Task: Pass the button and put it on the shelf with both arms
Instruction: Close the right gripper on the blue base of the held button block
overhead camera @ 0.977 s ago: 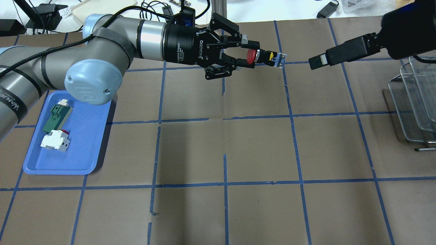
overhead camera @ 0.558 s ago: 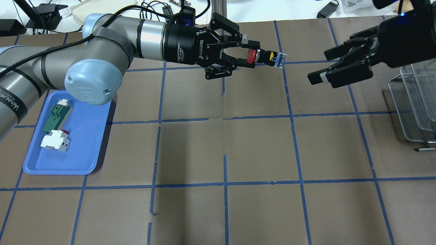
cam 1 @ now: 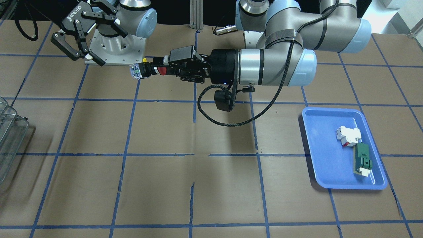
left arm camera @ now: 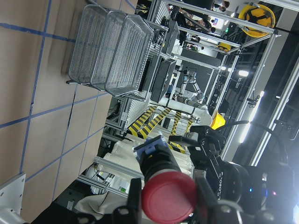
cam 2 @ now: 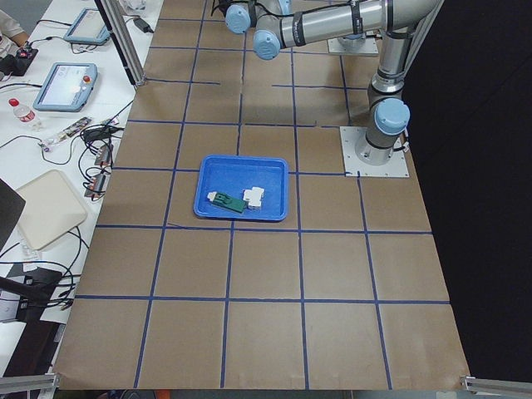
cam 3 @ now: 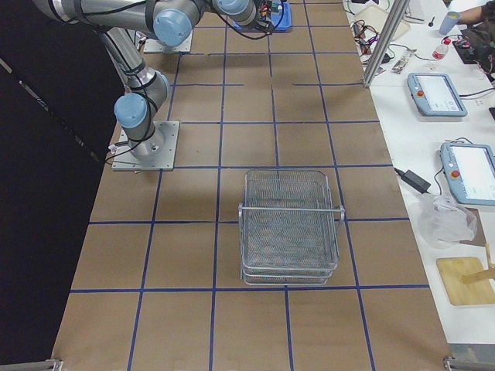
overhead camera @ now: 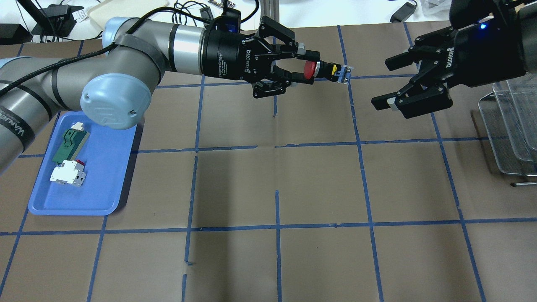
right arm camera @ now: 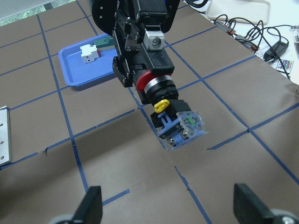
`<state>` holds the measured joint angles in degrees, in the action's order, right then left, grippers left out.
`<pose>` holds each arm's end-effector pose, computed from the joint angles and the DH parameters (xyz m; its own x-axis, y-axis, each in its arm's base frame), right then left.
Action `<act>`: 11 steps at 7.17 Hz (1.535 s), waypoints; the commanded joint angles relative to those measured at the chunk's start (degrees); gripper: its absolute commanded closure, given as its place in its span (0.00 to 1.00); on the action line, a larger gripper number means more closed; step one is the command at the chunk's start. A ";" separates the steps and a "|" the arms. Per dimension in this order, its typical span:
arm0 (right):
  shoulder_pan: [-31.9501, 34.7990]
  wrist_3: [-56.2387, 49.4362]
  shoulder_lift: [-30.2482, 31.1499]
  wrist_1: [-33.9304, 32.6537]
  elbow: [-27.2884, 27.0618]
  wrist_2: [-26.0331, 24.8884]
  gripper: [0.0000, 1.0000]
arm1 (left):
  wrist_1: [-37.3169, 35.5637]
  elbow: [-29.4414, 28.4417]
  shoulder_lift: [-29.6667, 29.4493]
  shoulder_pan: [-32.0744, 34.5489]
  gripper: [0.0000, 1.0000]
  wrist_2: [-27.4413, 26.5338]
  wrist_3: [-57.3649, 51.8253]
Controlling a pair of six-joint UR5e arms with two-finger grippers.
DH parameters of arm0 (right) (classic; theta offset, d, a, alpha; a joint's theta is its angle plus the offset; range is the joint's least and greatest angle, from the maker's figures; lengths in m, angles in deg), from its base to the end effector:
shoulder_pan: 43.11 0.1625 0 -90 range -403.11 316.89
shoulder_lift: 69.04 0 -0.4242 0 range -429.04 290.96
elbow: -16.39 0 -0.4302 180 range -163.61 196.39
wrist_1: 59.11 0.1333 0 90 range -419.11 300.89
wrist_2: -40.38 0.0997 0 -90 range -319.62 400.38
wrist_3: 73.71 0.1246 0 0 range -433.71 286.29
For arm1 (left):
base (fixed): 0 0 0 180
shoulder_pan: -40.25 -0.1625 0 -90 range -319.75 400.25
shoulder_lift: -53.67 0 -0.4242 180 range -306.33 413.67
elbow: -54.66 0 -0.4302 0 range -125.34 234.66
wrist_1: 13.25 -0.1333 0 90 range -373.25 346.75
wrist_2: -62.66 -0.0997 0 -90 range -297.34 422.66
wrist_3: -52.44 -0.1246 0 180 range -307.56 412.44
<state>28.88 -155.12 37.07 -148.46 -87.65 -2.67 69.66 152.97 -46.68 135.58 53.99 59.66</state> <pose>0.0854 -0.4631 0.5030 -0.4034 -0.9111 -0.0846 -0.6013 0.3337 -0.7260 -0.3090 -0.5514 0.4038 -0.1786 -0.3046 0.9356 0.0691 0.9447 0.3207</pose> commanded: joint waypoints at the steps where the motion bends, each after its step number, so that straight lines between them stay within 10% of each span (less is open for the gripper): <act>1: 1.82 -1.65 -1.95 -3.37 -0.02 0.16 0.00 | 0.06 -0.14 0.07 0.29 1.00 -0.03 0.16; 11: 7.81 1.41 -5.39 -10.32 -0.37 -0.10 0.00 | -0.82 -0.23 0.25 1.26 1.00 -0.38 0.60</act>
<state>36.62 -154.64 31.75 -158.96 -87.79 -2.72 68.84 152.74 -46.47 136.82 53.74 60.25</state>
